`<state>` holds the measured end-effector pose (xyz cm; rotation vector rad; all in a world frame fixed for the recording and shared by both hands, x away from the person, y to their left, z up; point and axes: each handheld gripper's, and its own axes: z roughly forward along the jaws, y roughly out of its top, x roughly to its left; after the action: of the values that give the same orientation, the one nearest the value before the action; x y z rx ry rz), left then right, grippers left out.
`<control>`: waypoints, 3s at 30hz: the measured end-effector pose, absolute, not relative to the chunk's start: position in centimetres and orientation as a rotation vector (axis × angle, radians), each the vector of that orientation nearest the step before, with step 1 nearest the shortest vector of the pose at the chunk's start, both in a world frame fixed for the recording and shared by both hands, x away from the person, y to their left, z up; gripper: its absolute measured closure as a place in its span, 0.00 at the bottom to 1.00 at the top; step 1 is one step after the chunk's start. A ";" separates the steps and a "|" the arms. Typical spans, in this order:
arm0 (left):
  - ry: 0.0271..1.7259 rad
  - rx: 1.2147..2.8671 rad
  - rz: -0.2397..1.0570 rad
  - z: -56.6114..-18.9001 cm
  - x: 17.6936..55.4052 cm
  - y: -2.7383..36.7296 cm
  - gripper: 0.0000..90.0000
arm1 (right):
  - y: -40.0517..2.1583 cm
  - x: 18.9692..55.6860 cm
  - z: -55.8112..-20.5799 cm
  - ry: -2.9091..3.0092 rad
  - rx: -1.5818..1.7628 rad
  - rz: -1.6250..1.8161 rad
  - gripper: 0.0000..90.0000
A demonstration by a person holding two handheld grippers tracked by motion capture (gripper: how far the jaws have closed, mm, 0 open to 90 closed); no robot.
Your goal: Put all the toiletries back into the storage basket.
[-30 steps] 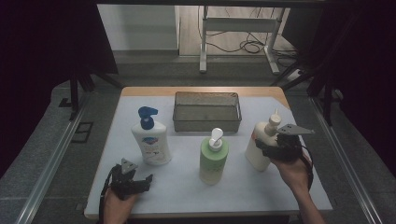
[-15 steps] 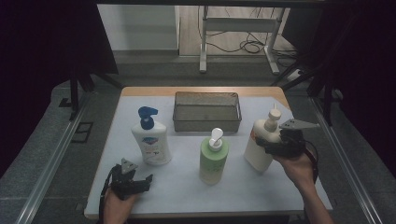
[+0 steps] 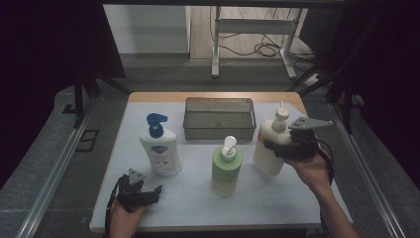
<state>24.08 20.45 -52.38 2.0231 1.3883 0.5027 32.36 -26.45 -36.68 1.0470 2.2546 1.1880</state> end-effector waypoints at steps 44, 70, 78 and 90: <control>1.388 2.023 0.503 -52.4 24.1 20.5 0.14 | -17.4 39.7 -31.1 2.222 0.966 1.267 0.42; 1.388 2.023 0.503 -52.4 24.1 20.5 0.14 | -11.0 44.5 -31.5 2.170 0.969 1.289 0.42; 1.388 2.021 0.503 -52.4 24.1 20.5 0.14 | -9.3 45.8 -32.4 2.158 0.958 1.284 0.43; 1.387 2.025 0.503 -52.4 24.1 20.5 0.14 | -7.9 47.9 -34.3 2.166 0.980 1.285 0.42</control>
<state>24.08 20.47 -52.39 2.0247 1.3871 0.5032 47.94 -7.87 -34.34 0.9802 2.1660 1.2855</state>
